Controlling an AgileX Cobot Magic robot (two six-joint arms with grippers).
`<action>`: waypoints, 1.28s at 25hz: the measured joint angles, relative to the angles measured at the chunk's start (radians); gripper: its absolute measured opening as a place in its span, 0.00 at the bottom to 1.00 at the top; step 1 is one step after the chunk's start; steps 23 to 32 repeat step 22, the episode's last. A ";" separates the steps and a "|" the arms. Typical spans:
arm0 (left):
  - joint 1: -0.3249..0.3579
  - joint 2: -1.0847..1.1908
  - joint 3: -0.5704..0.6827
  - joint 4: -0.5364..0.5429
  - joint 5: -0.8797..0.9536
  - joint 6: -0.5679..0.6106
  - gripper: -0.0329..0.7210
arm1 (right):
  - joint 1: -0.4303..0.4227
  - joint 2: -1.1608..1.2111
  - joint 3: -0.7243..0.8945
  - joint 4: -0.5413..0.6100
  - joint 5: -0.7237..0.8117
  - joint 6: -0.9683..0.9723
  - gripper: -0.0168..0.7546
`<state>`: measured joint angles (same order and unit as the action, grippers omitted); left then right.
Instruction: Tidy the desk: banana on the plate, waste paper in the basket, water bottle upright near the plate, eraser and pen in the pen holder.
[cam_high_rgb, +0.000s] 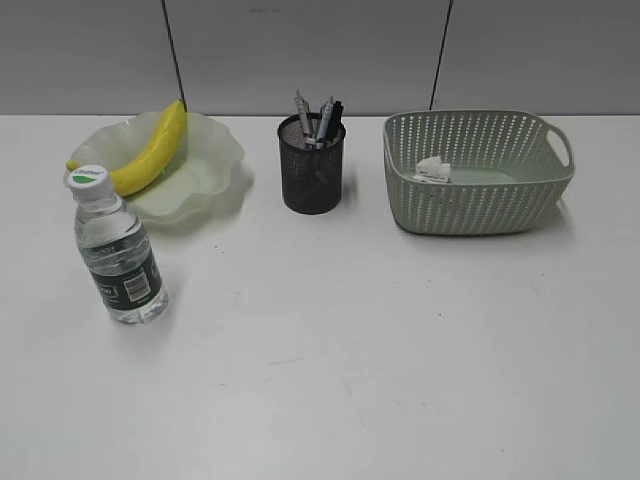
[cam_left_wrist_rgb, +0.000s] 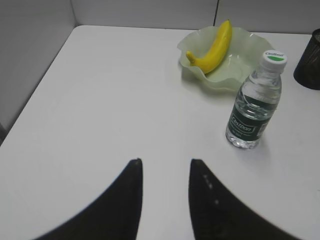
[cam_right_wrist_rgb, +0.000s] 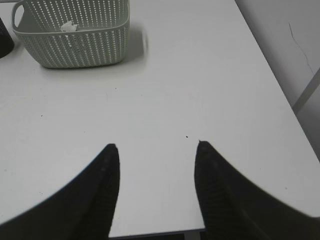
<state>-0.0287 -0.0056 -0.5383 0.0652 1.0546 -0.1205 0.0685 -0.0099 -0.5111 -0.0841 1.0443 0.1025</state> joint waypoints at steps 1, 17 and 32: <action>0.000 0.000 0.000 0.000 0.000 0.000 0.36 | 0.000 0.000 0.000 0.000 0.000 0.000 0.53; 0.000 0.000 0.000 0.000 0.000 0.000 0.36 | 0.000 0.000 0.000 0.000 0.000 -0.001 0.53; 0.000 0.000 0.000 0.000 0.000 0.000 0.36 | 0.000 0.000 0.000 0.000 0.000 0.000 0.53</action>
